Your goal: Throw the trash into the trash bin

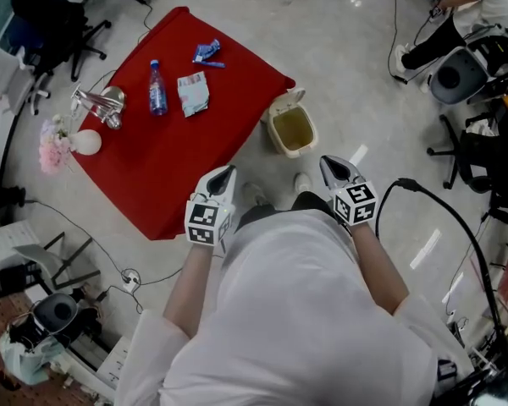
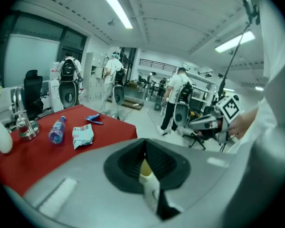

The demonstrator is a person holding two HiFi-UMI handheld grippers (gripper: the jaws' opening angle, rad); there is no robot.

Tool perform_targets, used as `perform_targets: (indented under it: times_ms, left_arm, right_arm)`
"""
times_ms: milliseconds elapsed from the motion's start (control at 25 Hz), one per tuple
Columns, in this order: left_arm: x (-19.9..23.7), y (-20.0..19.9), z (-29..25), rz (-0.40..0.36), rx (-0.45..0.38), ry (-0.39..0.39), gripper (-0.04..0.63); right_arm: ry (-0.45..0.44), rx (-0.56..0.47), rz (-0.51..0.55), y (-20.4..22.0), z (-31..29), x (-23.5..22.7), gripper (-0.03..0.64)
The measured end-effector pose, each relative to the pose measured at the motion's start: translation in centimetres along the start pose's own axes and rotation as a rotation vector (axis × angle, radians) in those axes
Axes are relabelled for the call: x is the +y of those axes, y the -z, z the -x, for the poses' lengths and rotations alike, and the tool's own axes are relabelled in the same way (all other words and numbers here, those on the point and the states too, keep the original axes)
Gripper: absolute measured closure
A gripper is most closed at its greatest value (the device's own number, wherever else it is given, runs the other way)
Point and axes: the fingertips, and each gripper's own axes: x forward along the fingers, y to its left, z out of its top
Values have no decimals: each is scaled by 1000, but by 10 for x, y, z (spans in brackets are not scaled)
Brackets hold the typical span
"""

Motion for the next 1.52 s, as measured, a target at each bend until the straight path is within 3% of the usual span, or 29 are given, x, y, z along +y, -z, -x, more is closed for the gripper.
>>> perform_targets:
  times_ms: [440,640,1120,1520]
  left_arm:
    - [22,-13,5,57,-31,-127,589]
    - [16,-14,-5,112,-37,-195,589]
    - [21,-31,-38,143,-42,-357,589]
    - [72,-31,-47,163,14,-432,586]
  right_arm:
    - [-117,4,100,-37,-29,15,615]
    - [-203,30,148,-47,-48,4,615]
    - [-389,75,248,-65,-81,-27,615]
    - [-383,82,193,-67,-95,-46,615]
